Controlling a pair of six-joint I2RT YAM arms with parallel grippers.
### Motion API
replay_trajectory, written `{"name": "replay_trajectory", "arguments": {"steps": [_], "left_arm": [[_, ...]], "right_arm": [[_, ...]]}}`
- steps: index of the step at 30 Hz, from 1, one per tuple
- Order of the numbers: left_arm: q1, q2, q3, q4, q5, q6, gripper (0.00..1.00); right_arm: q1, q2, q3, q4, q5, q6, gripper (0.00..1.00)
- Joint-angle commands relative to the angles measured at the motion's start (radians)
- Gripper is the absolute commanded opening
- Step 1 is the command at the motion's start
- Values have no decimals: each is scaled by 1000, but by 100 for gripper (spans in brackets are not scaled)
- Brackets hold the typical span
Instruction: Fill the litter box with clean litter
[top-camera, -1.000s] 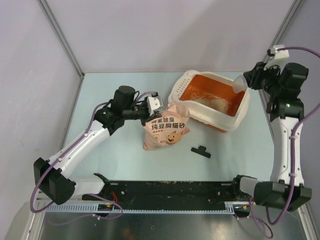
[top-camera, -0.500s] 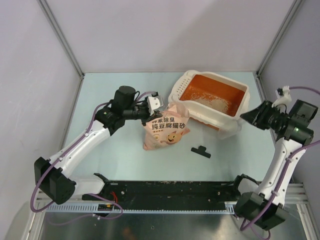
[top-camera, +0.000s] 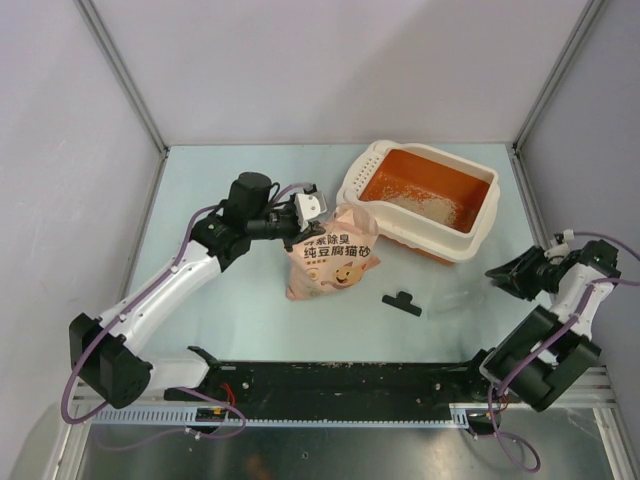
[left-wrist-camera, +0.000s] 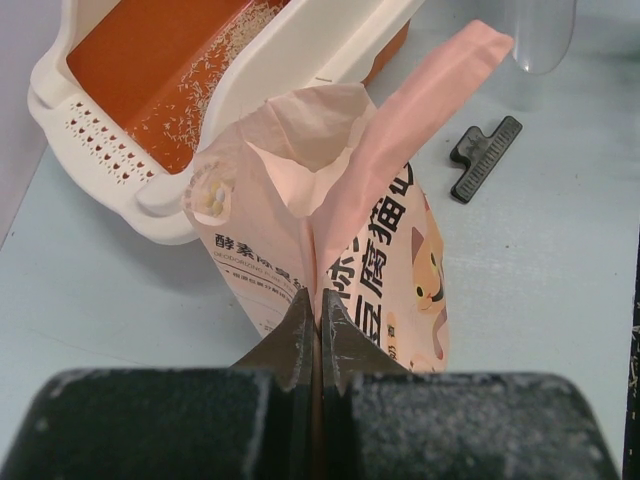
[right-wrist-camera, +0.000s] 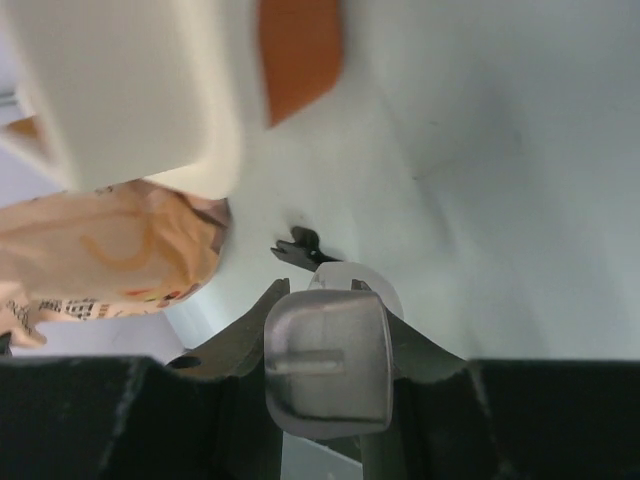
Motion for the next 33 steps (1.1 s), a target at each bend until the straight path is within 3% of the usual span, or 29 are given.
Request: {"name": "replay_trajectory", "arguments": {"steps": [1, 8, 15, 24, 26, 27, 28, 30, 33], "left_arm": [[-8, -34, -8, 64, 46, -6, 0], [-8, -48, -22, 68, 52, -14, 0], [-8, -48, -19, 71, 49, -14, 0], [-8, -35, 3, 72, 43, -15, 0], [-8, -35, 7, 71, 40, -14, 0], [-8, -37, 10, 71, 37, -15, 0], [-8, -40, 12, 71, 37, -20, 0], [-7, -45, 13, 69, 34, -23, 0], [-5, -55, 18, 69, 34, -41, 0]], "right_arm": [[-37, 72, -37, 86, 31, 15, 1], [-36, 234, -53, 203, 46, 54, 6], [-39, 264, -83, 246, 100, 84, 38], [-51, 219, -76, 226, 188, 116, 64], [-51, 184, -61, 177, 222, 118, 73], [-51, 166, -56, 159, 247, 118, 90], [-56, 146, -49, 128, 253, 118, 95], [-54, 72, -20, 106, 290, 123, 100], [-54, -24, 47, 51, 317, 115, 100]]}}
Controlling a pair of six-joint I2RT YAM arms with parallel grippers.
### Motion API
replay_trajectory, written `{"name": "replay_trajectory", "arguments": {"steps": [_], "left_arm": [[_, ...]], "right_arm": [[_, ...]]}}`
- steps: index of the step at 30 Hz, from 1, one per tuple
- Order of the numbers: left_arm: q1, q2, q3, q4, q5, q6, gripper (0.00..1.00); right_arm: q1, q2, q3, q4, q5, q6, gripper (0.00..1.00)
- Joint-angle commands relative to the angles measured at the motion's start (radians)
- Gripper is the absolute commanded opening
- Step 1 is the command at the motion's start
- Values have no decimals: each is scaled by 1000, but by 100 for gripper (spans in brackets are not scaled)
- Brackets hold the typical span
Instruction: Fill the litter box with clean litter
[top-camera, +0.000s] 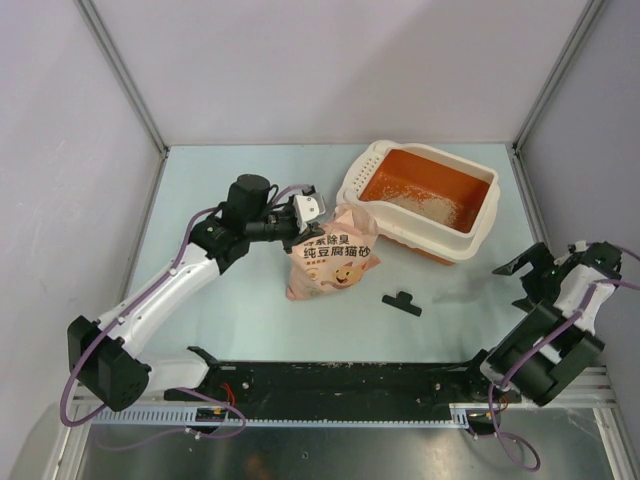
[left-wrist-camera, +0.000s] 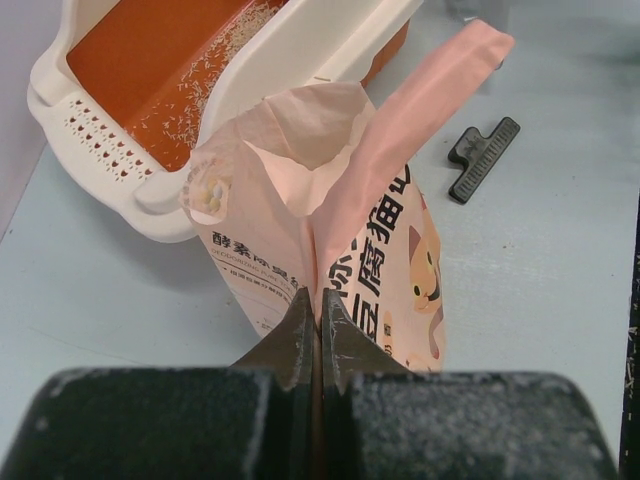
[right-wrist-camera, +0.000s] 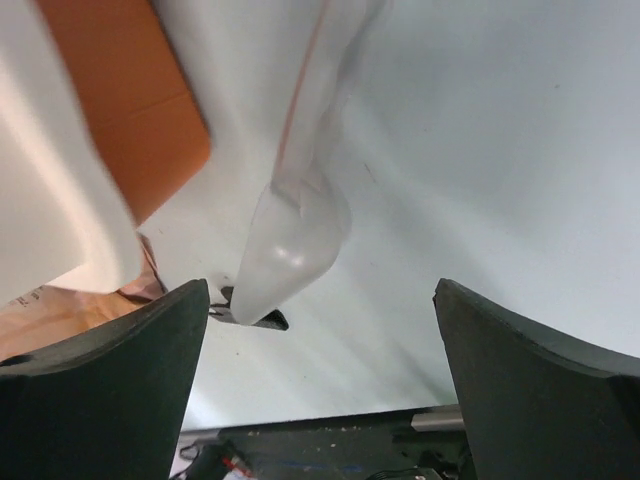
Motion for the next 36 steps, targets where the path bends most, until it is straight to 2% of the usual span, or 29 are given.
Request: {"name": "replay_trajectory", "arguments": {"steps": [1, 3, 6, 10, 13, 14, 16, 17, 18, 20, 21, 25, 31, 33, 36], "left_arm": [[-7, -41, 44, 53, 36, -41, 0], [-7, -44, 49, 55, 34, -54, 0], [1, -40, 69, 55, 36, -84, 0], [6, -41, 92, 55, 37, -54, 0], [9, -49, 100, 55, 22, -10, 0], [7, -53, 103, 55, 22, -2, 0], [12, -55, 115, 55, 25, 3, 0], [12, -55, 120, 57, 33, 4, 0], [15, -55, 126, 55, 40, 6, 0], [18, -50, 155, 55, 71, -2, 0], [18, -47, 167, 55, 82, -5, 0], [18, -44, 227, 55, 125, -22, 0], [19, -49, 225, 55, 139, -12, 0], [18, -49, 225, 53, 154, -3, 0], [18, -44, 235, 53, 168, -3, 0]], "right_arm": [[1, -157, 127, -111, 67, -21, 100], [12, -220, 167, -131, 47, -35, 100], [67, -228, 250, -137, -19, -56, 100], [148, -244, 322, -32, -94, -39, 100], [274, -298, 345, 103, -90, -26, 99], [335, -313, 350, 145, -15, -32, 100], [557, -349, 350, 244, 121, -52, 100], [631, -344, 354, 269, 224, -55, 100], [742, -331, 366, 283, 216, -74, 100], [801, -291, 383, 314, 72, -107, 100], [840, -278, 396, 326, 41, -105, 95], [984, -188, 416, 349, 51, -64, 87], [1113, -70, 445, 347, 44, -73, 79], [1165, -47, 445, 352, 126, -72, 79], [1179, -18, 445, 372, 160, -36, 75]]}}
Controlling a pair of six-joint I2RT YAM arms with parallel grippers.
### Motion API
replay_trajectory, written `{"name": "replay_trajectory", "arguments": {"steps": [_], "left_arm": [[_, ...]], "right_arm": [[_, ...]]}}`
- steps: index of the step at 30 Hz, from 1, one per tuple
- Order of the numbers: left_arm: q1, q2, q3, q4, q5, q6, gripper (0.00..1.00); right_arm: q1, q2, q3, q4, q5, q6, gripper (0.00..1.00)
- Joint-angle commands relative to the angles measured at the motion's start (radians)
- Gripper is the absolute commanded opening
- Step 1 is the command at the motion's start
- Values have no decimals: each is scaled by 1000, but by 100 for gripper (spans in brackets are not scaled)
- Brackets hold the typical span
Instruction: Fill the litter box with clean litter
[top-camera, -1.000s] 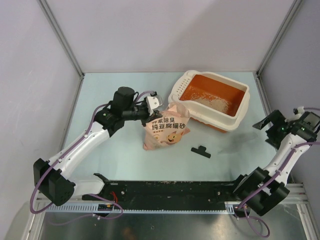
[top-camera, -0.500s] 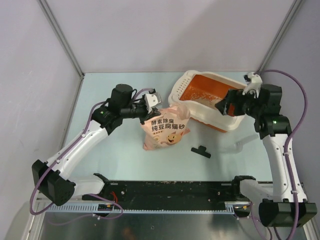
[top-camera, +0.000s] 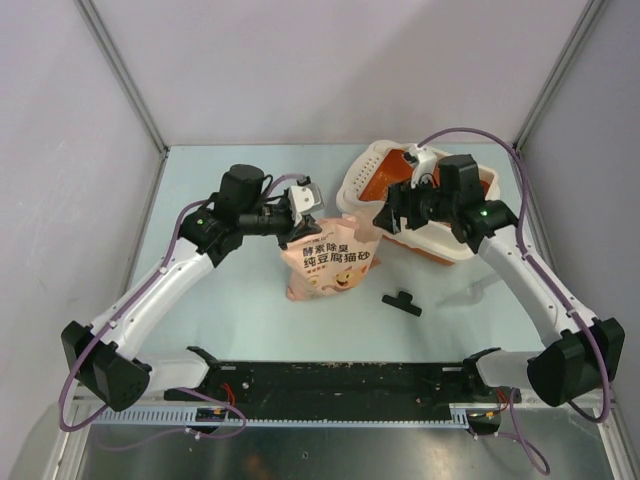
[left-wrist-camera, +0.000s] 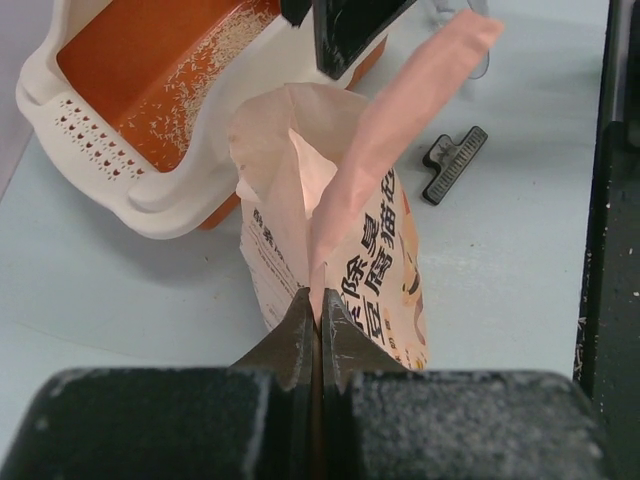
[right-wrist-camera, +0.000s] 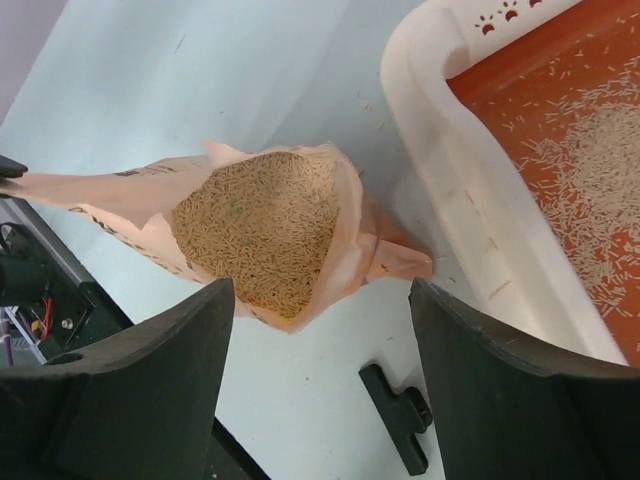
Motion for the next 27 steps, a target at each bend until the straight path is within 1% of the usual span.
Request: {"name": "replay_trajectory", "arguments": {"steps": [1, 2, 4, 8, 10, 12, 13, 14, 17, 20, 22, 23, 24, 27], "left_arm": [[1, -41, 117, 197, 138, 23, 0], [1, -40, 117, 199, 139, 23, 0], [1, -41, 120, 199, 141, 29, 0], [2, -46, 111, 197, 147, 58, 0], [1, -52, 108, 197, 151, 84, 0], [1, -53, 103, 197, 153, 105, 0], [1, -55, 98, 197, 158, 112, 0], [2, -57, 98, 197, 159, 119, 0], [7, -47, 97, 196, 190, 147, 0], [42, 0, 160, 188, 266, 158, 0], [88, 60, 236, 187, 309, 135, 0], [102, 83, 262, 184, 364, 101, 0], [125, 100, 311, 180, 388, 87, 0], [130, 128, 350, 174, 450, 40, 0]], "right_arm": [[28, 26, 40, 75, 78, 34, 73], [38, 37, 40, 80, 90, 37, 69], [57, 64, 40, 84, 127, 32, 66], [103, 101, 40, 74, 168, 31, 56], [126, 115, 34, 69, 194, 39, 53], [130, 133, 28, 75, 202, 49, 44], [129, 140, 28, 80, 207, 60, 37], [129, 143, 29, 83, 208, 65, 23], [141, 138, 32, 78, 221, 77, 0], [160, 111, 32, 36, 241, 86, 0], [161, 85, 32, 9, 238, 98, 0], [161, 80, 32, 0, 233, 103, 0], [161, 69, 35, -3, 230, 105, 0], [161, 54, 45, 2, 198, 108, 0]]}}
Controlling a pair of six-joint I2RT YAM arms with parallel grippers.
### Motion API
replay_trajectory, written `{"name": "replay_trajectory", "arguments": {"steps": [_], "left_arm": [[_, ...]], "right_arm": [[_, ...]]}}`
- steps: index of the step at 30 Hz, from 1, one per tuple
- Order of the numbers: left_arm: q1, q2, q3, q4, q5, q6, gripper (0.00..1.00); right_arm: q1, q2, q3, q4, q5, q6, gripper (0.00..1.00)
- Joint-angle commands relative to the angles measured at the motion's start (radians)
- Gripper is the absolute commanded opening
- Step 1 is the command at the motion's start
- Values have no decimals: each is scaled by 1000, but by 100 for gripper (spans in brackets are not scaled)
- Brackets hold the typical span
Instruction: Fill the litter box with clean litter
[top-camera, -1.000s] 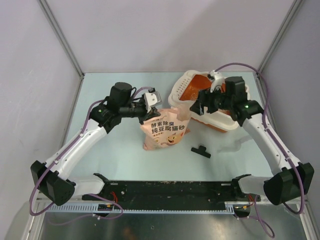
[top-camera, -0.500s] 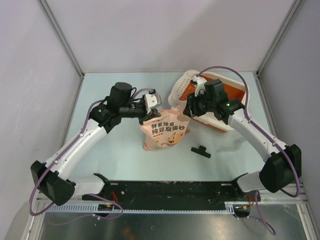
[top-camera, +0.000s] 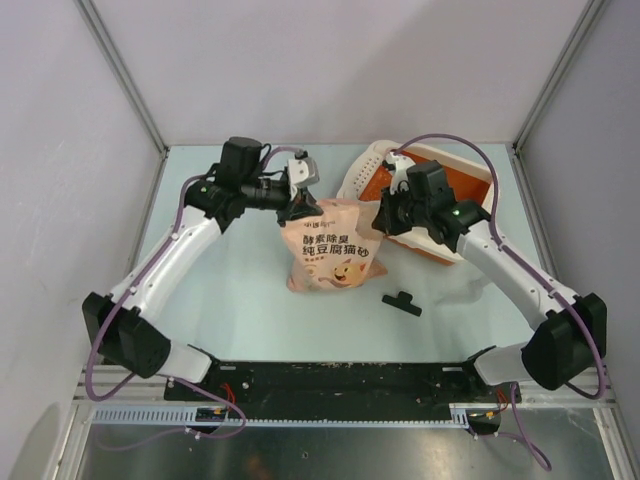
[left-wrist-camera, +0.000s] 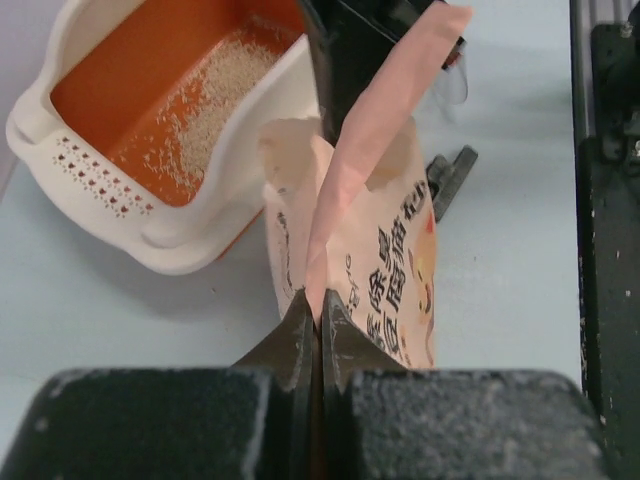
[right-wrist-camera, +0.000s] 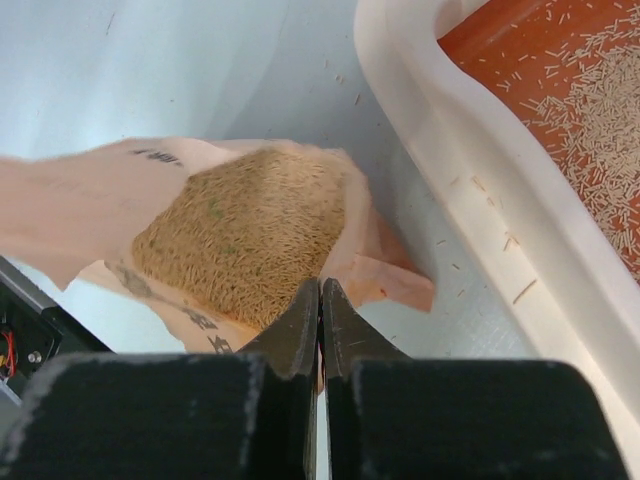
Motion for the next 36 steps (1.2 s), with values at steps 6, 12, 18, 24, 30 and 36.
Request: {"name": "replay_trajectory", "arguments": {"steps": [6, 12, 18, 24, 30, 36], "left_arm": [[-8, -122, 4, 255, 242, -49, 0], [-26, -197, -92, 255, 159, -57, 0], [-29, -227, -143, 255, 86, -69, 0], [-40, -211, -129, 255, 49, -127, 0], [-46, -214, -131, 255, 30, -140, 0], [-48, -222, -145, 255, 24, -143, 0]], "right_arm": [[0, -47, 31, -9, -88, 16, 0], [-182, -81, 17, 60, -422, -70, 59], [-322, -236, -100, 89, -664, -377, 70], [-195, -332, -218, 14, -644, -662, 71], [-137, -336, -333, 75, -575, -696, 70], [-102, -328, -356, 201, -541, -635, 68]]}}
